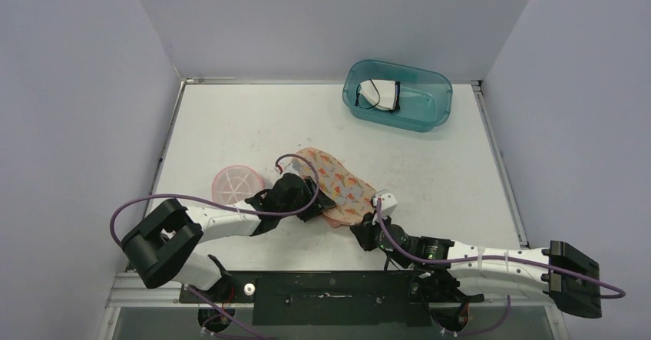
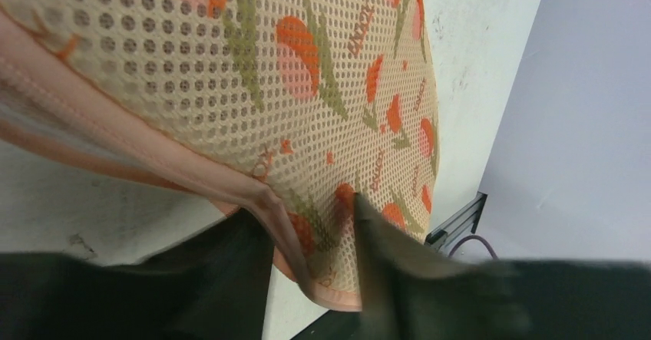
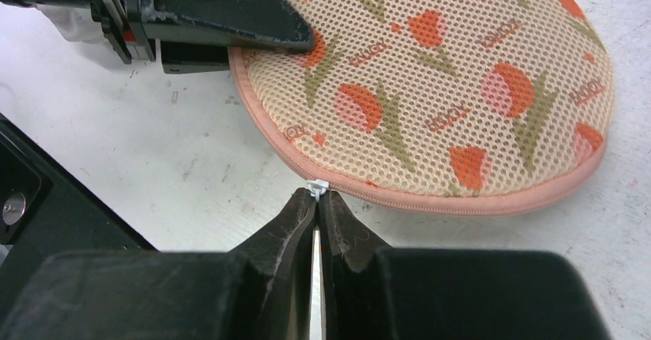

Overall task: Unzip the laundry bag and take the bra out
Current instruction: Unzip the laundry bag at the center of the board.

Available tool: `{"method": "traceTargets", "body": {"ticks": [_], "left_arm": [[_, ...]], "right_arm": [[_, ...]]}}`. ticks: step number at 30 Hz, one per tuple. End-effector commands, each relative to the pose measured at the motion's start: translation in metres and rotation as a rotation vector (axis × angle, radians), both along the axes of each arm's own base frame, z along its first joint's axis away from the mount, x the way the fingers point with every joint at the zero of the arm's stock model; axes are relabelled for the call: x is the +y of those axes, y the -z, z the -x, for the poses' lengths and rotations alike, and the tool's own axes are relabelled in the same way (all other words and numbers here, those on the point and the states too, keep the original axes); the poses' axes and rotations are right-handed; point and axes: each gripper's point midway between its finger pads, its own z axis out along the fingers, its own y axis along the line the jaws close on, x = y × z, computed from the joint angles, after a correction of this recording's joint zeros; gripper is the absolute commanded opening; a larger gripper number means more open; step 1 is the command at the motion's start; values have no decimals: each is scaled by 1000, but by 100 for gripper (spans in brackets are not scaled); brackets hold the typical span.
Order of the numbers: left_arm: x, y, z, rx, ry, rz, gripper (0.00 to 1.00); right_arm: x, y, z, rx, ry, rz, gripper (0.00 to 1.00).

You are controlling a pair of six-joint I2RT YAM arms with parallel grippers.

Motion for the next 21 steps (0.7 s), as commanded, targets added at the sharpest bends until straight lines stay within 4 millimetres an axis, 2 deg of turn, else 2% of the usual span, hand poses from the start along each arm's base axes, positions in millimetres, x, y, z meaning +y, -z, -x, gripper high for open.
{"method": "traceTargets", "body": {"ticks": [1, 3, 5, 8, 10, 13, 17, 21], "left_arm": [[-3, -14, -1, -30, 47, 7, 56], [0, -17, 7, -17, 57, 13, 72], [5, -22, 18, -11, 58, 10, 79], [19, -27, 34, -11, 43, -3, 84], [26, -40, 43, -31, 22, 21, 85], [35, -40, 59, -20, -1, 34, 86], [25, -45, 68, -24, -7, 96, 85], [15, -43, 67, -22, -13, 139, 78]], "right_arm": [[11, -10, 2, -16, -34, -46, 5], [17, -10, 4, -11, -54, -53, 5], [23, -9, 6, -7, -73, -64, 5], [34, -9, 6, -11, -98, -72, 5], [43, -11, 6, -18, -123, -72, 5], [61, -18, 3, -35, -157, -84, 5], [80, -25, 0, -54, -186, -98, 5], [89, -26, 2, -48, -208, -107, 5]]}}
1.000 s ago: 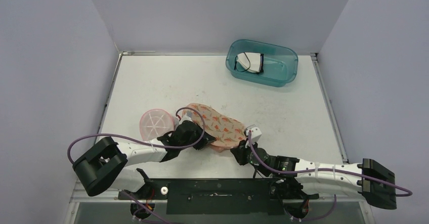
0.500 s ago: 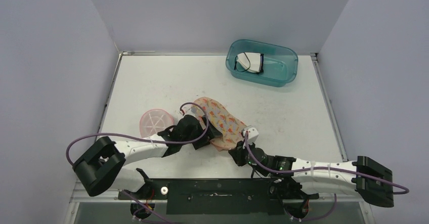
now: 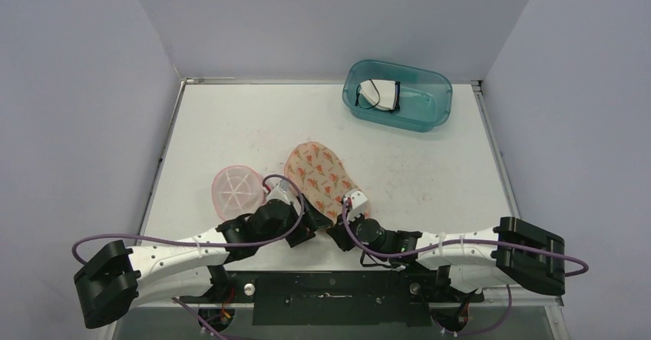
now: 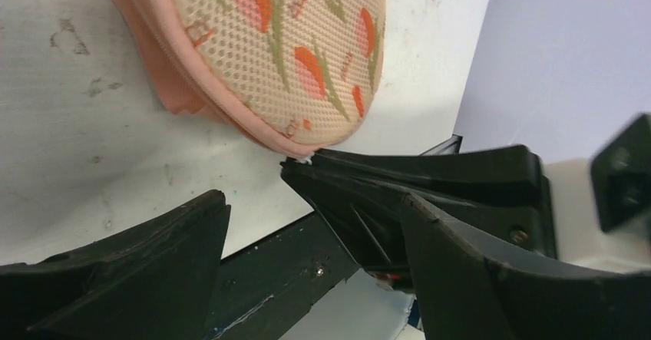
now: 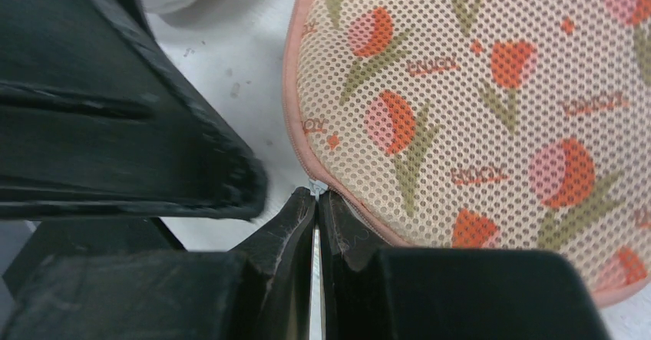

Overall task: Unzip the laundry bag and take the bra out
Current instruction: Unzip the laundry bag at the center of the board.

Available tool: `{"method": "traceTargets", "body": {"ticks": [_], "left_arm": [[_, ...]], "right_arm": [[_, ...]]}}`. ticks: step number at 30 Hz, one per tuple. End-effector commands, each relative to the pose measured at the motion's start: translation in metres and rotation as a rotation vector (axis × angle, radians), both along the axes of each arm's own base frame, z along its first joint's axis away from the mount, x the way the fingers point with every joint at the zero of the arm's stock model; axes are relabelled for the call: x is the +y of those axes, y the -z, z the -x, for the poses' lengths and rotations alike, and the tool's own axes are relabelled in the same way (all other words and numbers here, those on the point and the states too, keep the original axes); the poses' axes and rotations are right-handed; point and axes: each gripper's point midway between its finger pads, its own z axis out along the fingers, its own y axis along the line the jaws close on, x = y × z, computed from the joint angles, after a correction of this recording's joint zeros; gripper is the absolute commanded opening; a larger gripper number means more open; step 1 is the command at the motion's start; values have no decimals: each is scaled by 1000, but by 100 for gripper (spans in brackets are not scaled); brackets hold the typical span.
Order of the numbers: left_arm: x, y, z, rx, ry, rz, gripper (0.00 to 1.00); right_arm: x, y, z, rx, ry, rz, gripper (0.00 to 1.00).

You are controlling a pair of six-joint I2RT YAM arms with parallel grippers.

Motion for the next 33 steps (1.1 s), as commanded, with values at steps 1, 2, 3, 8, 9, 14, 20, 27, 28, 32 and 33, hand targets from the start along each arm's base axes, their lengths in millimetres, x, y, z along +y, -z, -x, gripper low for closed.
{"method": "traceTargets", "body": {"ticks": [1, 2, 3, 8, 9, 14, 20, 27, 28, 32, 33], "left_arm": [[-7, -3, -10, -9, -62, 64, 77], [-7, -1, -12, -7, -77, 62, 75], [-7, -1, -15, -10, -89, 60, 73], [1, -1, -32, -36, -164, 48, 54], [1, -1, -35, -38, -170, 46, 50], [1, 6, -44, -22, -175, 13, 35], [4, 15, -50, -18, -195, -23, 18], [11, 19, -54, -17, -209, -28, 0], [12, 19, -55, -19, -209, -29, 0], [13, 19, -56, -32, -205, -34, 0], [13, 19, -55, -35, -200, -36, 0]], "right_arm": [[31, -40, -2, -49, -44, -139, 5], [31, -41, -2, -47, -47, -142, 5], [31, -41, 0, -44, -53, -144, 5], [31, -44, 4, -41, -71, -153, 5], [30, -44, 4, -41, -71, -154, 5], [26, -44, 4, -40, -64, -155, 5], [20, -44, 4, -45, -54, -147, 5], [-3, -38, -1, -58, 10, -91, 5], [-9, -36, -3, -58, 28, -78, 5], [-29, -28, -6, -51, 97, -39, 5], [-33, -26, -7, -48, 108, -32, 5]]}}
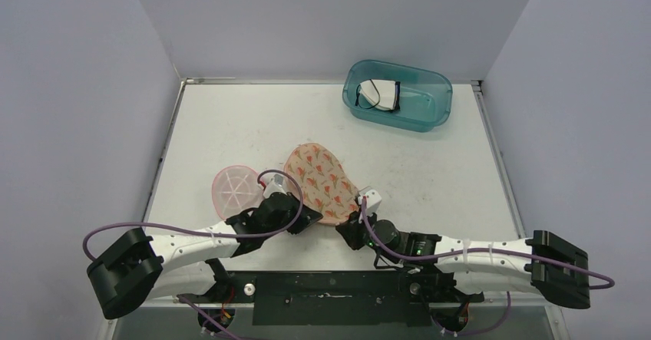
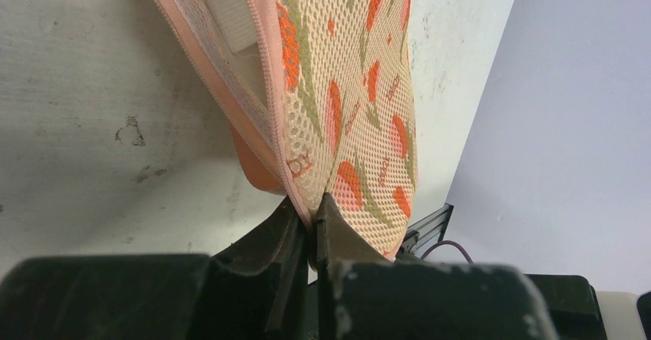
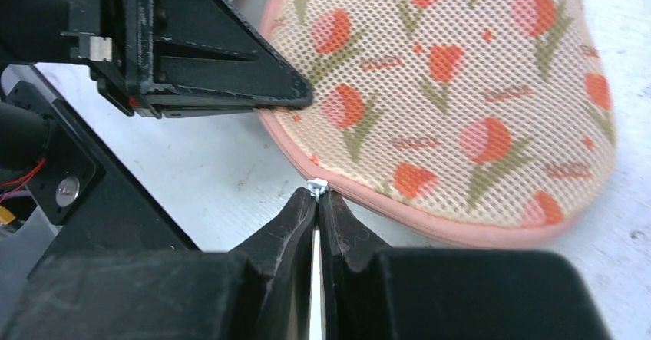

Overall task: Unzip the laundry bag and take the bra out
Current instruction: Unzip the laundry bag at the center of the board.

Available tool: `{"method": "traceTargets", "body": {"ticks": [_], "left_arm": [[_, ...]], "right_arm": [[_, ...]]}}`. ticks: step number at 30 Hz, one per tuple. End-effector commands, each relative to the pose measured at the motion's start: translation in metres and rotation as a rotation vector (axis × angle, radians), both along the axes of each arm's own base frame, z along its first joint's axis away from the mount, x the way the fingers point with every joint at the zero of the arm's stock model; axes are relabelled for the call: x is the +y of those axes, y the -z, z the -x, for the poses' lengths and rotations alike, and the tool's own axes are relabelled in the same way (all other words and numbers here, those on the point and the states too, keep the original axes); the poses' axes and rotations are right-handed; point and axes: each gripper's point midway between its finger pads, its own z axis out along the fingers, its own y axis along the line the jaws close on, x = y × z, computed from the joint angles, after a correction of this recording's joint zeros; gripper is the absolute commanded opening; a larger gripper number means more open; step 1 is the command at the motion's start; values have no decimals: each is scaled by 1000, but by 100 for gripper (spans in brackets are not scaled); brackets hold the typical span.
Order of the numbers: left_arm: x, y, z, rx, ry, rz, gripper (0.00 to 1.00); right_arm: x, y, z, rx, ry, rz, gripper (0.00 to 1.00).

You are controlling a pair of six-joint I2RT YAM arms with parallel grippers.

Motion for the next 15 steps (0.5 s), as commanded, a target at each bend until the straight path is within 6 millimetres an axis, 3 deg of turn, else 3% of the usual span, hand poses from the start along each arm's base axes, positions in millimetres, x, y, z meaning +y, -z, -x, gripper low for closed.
{"method": "traceTargets", "body": {"ticks": [1, 11, 15], "left_arm": [[5, -5, -13, -53, -22, -26, 0], [-17, -24, -23, -166, 116, -26, 0], [-34, -18, -31, -161, 219, -54, 0]], "right_arm": [[-23, 3, -7, -13, 94, 27, 5], [-45, 13, -8, -10, 149, 66, 5], [-48, 14, -5, -5, 145, 50, 5]]}}
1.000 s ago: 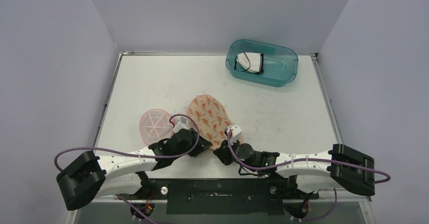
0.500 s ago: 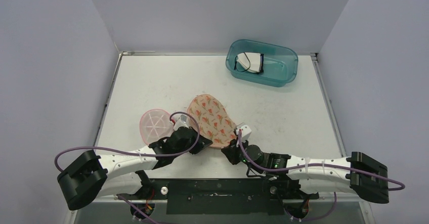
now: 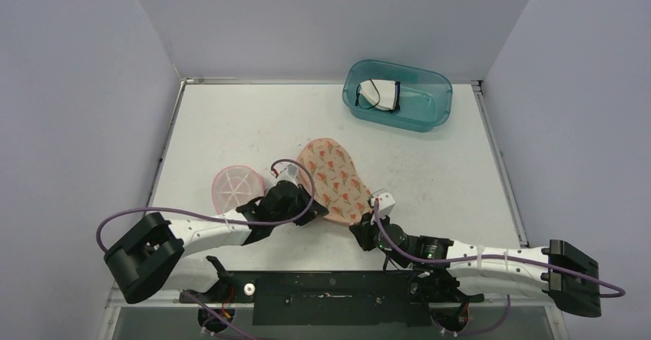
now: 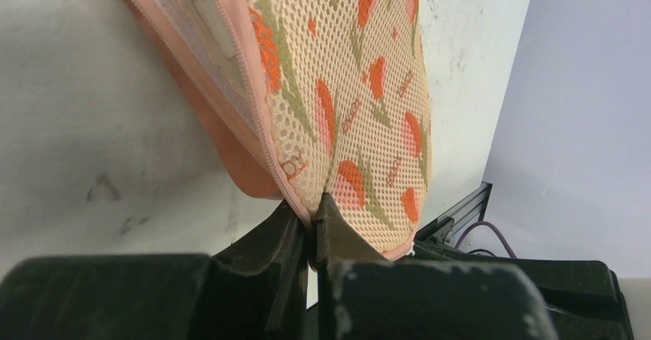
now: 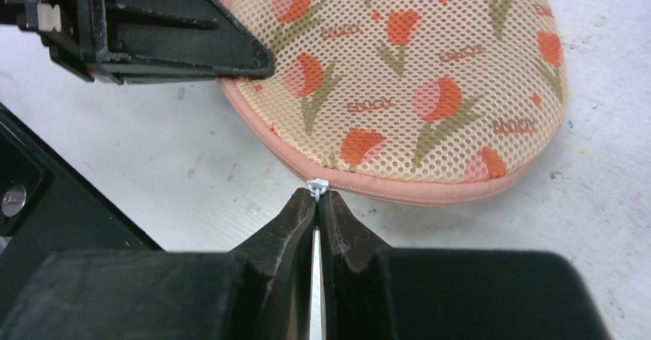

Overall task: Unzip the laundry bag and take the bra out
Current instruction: Unzip the laundry bag at the center of the board.

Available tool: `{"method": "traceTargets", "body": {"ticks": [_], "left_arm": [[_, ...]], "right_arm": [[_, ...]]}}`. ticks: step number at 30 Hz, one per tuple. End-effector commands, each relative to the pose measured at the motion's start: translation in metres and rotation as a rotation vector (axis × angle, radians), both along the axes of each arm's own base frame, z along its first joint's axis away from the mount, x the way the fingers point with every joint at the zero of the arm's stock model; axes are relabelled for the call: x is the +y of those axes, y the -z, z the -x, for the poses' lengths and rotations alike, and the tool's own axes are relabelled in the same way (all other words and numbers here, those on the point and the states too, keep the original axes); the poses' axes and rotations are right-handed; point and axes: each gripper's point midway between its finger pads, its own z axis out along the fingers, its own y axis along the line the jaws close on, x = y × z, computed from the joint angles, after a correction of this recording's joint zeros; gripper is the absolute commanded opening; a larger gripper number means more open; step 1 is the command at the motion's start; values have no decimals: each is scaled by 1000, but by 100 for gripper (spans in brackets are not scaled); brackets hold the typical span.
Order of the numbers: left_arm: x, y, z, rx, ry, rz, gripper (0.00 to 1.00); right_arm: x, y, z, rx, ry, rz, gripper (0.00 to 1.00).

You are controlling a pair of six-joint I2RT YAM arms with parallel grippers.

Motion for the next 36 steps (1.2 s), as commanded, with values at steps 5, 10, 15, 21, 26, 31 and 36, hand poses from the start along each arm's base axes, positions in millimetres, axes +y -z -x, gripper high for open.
{"method": "traceTargets", "body": {"ticks": [5, 10, 15, 21, 26, 31, 36], "left_arm": [[-42, -26, -34, -122, 152, 54, 0], [-46, -24, -43, -99, 166, 54, 19], [-26, -20, -19, -36, 139, 58, 79], [-8, -17, 23, 36, 85, 91, 89], [-16, -30, 29, 26, 36, 144, 88], [-26, -35, 15, 9, -25, 204, 71], [-32, -26, 5, 26, -44, 164, 57]], "right_arm": [[-6, 2, 2, -4, 16, -13, 5], [-1, -1, 1, -6, 8, -23, 5], [13, -6, 1, -10, -17, -51, 5], [38, -14, -1, -26, -70, -64, 5], [56, -16, -2, -35, -105, -65, 5], [67, -20, -1, -35, -129, -81, 5], [67, -22, 1, -29, -133, -103, 5]]}}
